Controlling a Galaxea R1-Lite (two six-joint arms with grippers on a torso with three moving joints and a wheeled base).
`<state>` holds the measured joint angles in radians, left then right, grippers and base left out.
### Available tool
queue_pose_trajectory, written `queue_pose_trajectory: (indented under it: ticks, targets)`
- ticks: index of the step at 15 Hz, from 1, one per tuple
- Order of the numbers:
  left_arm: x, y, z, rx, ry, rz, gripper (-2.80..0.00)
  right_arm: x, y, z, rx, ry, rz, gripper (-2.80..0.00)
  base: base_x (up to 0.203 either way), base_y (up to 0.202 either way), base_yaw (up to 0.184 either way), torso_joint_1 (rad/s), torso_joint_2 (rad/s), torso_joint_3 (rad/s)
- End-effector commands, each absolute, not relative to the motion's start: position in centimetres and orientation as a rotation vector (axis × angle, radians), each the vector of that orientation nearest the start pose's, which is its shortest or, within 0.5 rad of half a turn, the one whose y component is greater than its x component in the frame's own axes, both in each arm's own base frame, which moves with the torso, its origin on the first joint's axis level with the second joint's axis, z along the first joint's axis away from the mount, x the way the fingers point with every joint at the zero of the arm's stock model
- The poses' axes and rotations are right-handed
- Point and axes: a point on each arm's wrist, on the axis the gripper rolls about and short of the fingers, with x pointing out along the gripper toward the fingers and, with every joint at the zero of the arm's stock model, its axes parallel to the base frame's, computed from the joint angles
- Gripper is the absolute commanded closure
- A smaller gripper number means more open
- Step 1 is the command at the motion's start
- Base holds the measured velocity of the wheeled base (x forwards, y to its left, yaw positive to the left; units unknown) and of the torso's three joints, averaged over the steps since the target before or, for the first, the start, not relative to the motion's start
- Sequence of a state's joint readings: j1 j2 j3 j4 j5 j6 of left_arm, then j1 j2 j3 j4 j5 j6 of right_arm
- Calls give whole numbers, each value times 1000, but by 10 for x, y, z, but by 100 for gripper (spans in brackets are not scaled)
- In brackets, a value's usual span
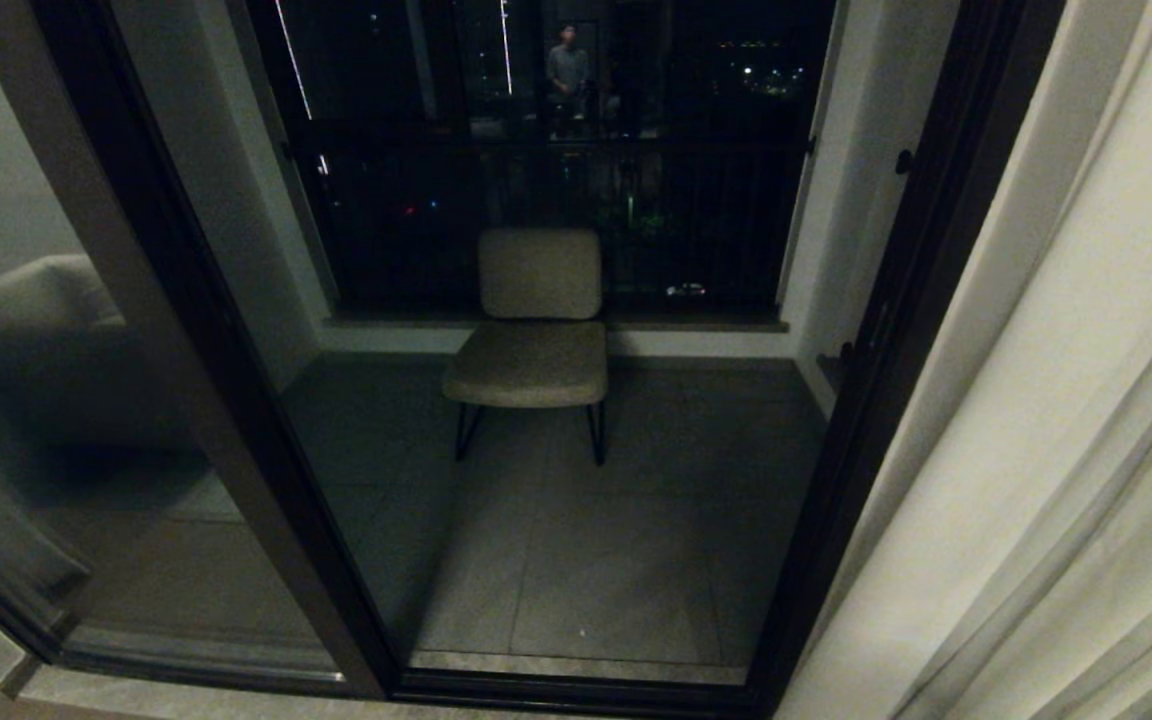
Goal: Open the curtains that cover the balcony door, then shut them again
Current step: Pull the inner curtains open on both sides
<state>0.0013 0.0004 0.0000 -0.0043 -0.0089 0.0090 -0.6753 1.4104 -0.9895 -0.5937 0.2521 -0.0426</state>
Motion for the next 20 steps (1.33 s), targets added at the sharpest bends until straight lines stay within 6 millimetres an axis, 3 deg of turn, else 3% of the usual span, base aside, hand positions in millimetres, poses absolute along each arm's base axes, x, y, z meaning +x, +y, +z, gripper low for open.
queue_pose_trajectory:
  ticks: [1,8,12,14,17,18,20]
  targets:
    - [-23,0,76,9,-5,-8,0,173,-131,297,-108,-116,-425,-280,0,0,0,0,0,0]
    - [-23,0,76,9,-5,-8,0,94,-66,208,-98,24,-370,-280,0,0,0,0,0,0]
    - [-23,0,76,9,-5,-8,0,59,-26,150,-108,63,-210,-280,0,0,0,0,0,0]
    - [-23,0,76,9,-5,-8,0,49,-14,135,-127,59,-103,-280,0,0,0,0,0,0]
    - [-23,0,76,9,-5,-8,0,37,-3,129,-146,31,11,-280,0,0,0,0,0,0]
    - [-23,0,76,9,-5,-8,0,34,-1,128,-150,21,25,0,0,0,0,0,0,0]
    - [-23,0,76,9,-5,-8,0,28,1,126,-154,2,39,0,0,0,0,0,0,0]
